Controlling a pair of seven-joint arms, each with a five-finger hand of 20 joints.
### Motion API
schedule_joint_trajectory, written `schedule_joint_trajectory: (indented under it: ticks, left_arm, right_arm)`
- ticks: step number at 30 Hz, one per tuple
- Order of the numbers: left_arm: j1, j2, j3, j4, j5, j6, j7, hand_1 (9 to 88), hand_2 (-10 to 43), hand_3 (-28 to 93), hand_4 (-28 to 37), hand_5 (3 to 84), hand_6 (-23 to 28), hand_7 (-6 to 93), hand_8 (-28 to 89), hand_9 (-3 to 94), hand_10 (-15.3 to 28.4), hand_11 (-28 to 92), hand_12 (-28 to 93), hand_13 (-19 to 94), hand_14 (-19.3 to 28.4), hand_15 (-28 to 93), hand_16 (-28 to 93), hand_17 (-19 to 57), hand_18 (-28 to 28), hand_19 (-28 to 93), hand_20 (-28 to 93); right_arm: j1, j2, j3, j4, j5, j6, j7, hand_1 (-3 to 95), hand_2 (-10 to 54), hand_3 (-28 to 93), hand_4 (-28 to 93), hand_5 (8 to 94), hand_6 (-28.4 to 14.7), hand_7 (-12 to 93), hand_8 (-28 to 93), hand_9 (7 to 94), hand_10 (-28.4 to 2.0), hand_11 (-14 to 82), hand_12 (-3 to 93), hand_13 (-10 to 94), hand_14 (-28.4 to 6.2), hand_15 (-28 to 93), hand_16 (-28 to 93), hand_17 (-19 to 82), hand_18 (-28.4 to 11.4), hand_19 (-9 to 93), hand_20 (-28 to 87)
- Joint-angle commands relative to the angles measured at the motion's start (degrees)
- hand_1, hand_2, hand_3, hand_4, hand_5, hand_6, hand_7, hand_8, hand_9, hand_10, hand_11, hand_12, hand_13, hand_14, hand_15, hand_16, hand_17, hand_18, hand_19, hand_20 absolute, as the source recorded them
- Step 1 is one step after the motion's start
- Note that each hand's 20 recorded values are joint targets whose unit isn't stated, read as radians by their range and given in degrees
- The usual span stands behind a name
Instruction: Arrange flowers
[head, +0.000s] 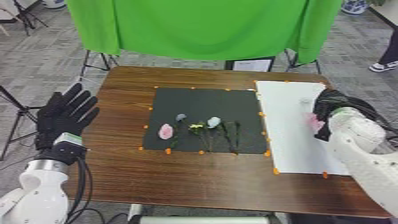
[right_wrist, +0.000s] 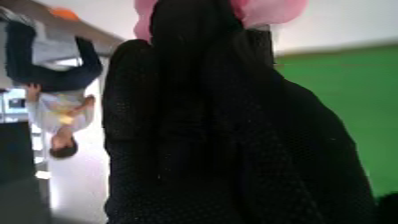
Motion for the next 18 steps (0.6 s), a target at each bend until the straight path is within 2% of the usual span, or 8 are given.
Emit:
schedule_joint_trajectory:
  ticks: [1,9,12,14,16,18]
  left_arm:
    - [0.48,-0.04,0.10,0.25,-0.45,-0.38,0.35,28.0,13.2,72,-28.1,42.5,9.5,10.8,-7,33.9,15.9,19,14,22,16.3,33,-5,-7.4,15.2,32,10]
    - [0.37,-0.02,0.06,0.28,0.03,-0.76,-0.11,27.8,12.7,72,-28.2,42.4,9.5,10.5,-7,33.9,15.9,19,13,22,16.4,33,-5,-7.4,15.2,32,10]
    - [0.79,-0.04,-0.34,0.17,0.07,-0.74,-0.08,27.8,12.6,72,-28.3,42.4,9.5,10.5,-6,33.9,15.9,19,13,22,16.3,33,-5,-7.4,15.2,32,10]
    - [0.64,0.04,-0.32,0.18,-0.21,-0.62,0.20,27.8,12.6,72,-28.3,42.3,9.5,10.6,-6,33.9,15.9,19,14,22,16.3,33,-5,-7.4,15.2,32,10]
    - [0.91,0.21,-0.68,0.01,0.05,-0.61,0.41,27.8,12.5,72,-28.3,42.3,9.5,10.7,-6,33.8,15.9,19,14,22,16.3,33,-5,-7.4,15.2,32,10]
    - [0.98,0.35,-0.70,0.02,-0.05,-0.59,0.48,27.8,12.5,72,-28.3,42.3,9.5,10.7,-6,33.8,16.0,19,14,22,16.3,33,-5,-7.4,15.2,32,10]
  right_arm:
    - [-2.79,1.52,2.57,-5.47,-1.50,2.90,-0.89,62.7,-9.5,66,-28,71.4,1.3,41,9,86.5,-6.3,16.0,53.2,86,-4.1,29,46,62,-7.8,71,28]
    - [-2.59,1.99,3.36,-11.27,-0.08,3.97,-1.95,62.7,-9.5,67,-28,72.1,0.5,40,10,86.2,-6.5,16.6,53.8,86,-4.7,31,45,62,-7.9,71,29]
    - [-0.37,0.48,2.32,-12.91,2.28,1.98,-4.27,62.6,-9.5,68,-28,72.0,0.5,40,10,86.1,-6.6,16.8,53.9,85,-4.6,31,45,62,-8.0,71,29]
    - [1.87,-0.66,1.20,-14.10,3.72,-1.52,-6.14,62.7,-9.5,67,-28,71.9,0.5,40,10,86.0,-6.5,16.8,54.0,85,-4.7,31,45,62,-7.9,70,29]
    - [4.77,-2.28,-0.04,-14.69,5.34,-6.33,-8.82,62.6,-9.5,67,-28,71.9,0.5,40,10,85.8,-6.5,16.8,53.8,85,-4.5,31,45,62,-7.9,70,29]
    - [6.79,-4.98,1.50,-15.20,7.01,-15.75,-13.69,62.5,-9.5,67,-28,71.6,0.6,40,10,85.7,-6.4,16.7,53.8,85,-4.2,31,45,62,-7.5,70,28]
